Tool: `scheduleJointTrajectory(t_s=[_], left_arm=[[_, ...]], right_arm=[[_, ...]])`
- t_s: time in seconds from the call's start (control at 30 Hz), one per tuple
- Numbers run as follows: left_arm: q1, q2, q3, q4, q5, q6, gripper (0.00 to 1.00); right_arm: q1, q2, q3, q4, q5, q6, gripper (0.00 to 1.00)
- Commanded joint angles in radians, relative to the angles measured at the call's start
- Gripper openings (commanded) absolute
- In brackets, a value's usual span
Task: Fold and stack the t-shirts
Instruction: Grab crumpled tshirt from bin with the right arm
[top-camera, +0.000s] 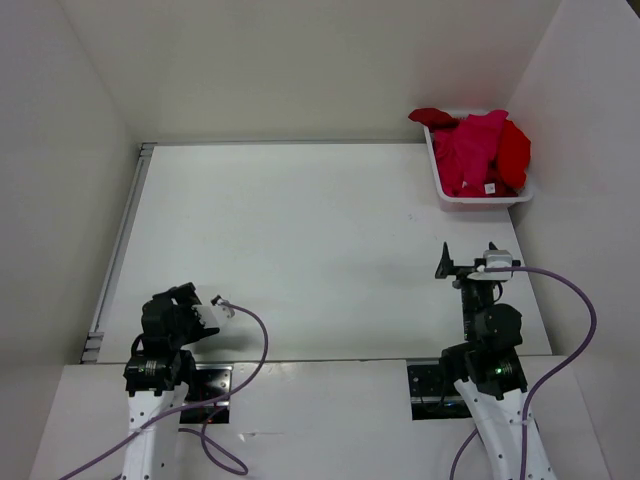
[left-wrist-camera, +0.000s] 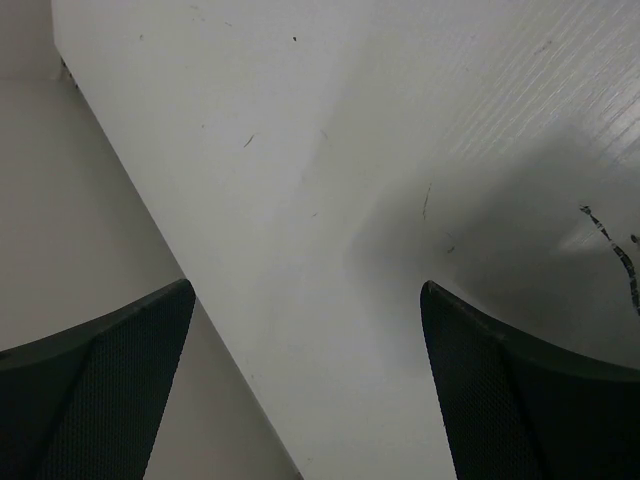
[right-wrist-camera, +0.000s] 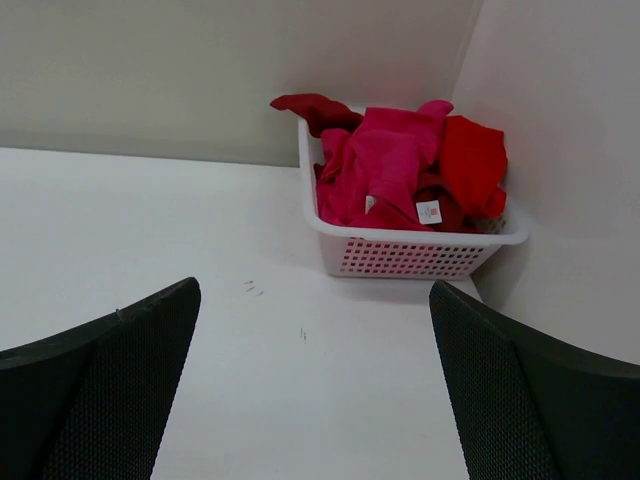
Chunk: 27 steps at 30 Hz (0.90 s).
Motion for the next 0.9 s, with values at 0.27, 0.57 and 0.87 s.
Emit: scheduleJointTrajectory(t_s=[0.27,0.57,0.87], left_arm=[[0.005,-0.119,-0.065,0.1,-0.07,0.21,1.0],[0.005,-0.119,-0.006,0.447,-0.098,0.085,1.0],[0.005,-0.11,0.04,0.435,-0.118,-0.226,1.0]], right_arm=[[-0.007,-0.077,-0.043,0.115,-0.231,-0.427,1.0],[-0.007,0.232,0.145,0.183,-0.506,-0.549,1.0],[-0.007,0.261,0.043,0.163,-0.369,-0.306,1.0]])
